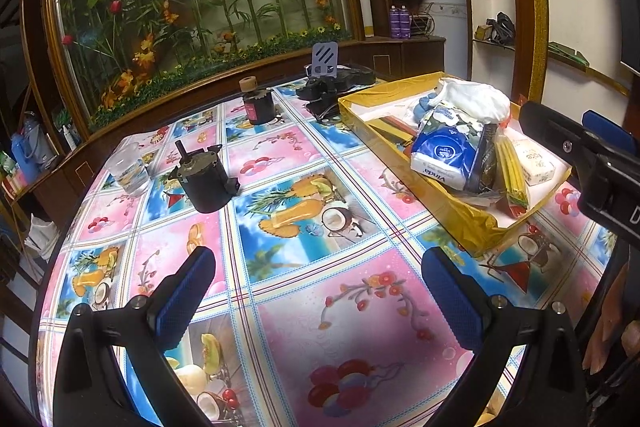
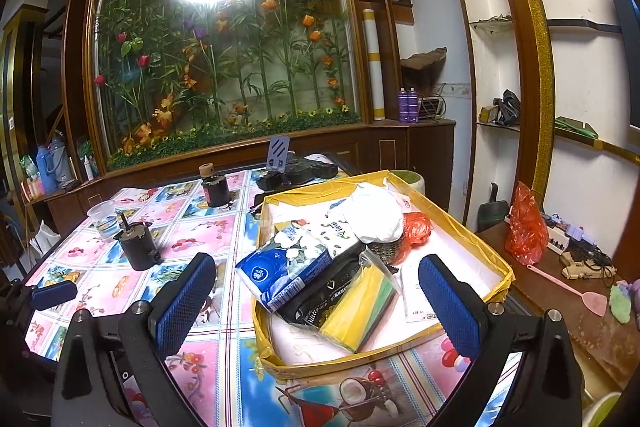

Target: Organize soft objects

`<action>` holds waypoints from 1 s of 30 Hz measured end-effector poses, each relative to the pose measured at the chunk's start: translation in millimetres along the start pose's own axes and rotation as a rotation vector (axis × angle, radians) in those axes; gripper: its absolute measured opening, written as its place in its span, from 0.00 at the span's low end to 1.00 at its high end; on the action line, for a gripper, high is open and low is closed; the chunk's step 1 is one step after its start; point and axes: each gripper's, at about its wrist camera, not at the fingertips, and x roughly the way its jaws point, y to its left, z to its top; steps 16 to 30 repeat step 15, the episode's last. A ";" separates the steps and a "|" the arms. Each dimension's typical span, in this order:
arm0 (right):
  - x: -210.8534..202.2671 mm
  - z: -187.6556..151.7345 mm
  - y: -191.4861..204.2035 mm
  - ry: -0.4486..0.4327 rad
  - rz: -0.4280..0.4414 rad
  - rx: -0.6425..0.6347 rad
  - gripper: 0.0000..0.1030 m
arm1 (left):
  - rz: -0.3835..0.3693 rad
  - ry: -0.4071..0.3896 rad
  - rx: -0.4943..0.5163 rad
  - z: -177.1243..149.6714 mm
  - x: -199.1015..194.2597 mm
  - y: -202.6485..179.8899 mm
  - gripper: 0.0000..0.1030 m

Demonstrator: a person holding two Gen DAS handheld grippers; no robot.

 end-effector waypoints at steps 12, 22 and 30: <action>-1.5 -1.7 5.2 0.004 0.015 -0.007 1.00 | 0.001 0.021 -0.020 0.3 0.8 7.8 1.00; -1.6 -1.8 6.6 0.007 0.018 -0.009 1.00 | 0.003 0.025 -0.034 -0.4 1.2 12.6 1.00; -1.6 -1.8 6.6 0.007 0.018 -0.009 1.00 | 0.003 0.025 -0.034 -0.4 1.2 12.6 1.00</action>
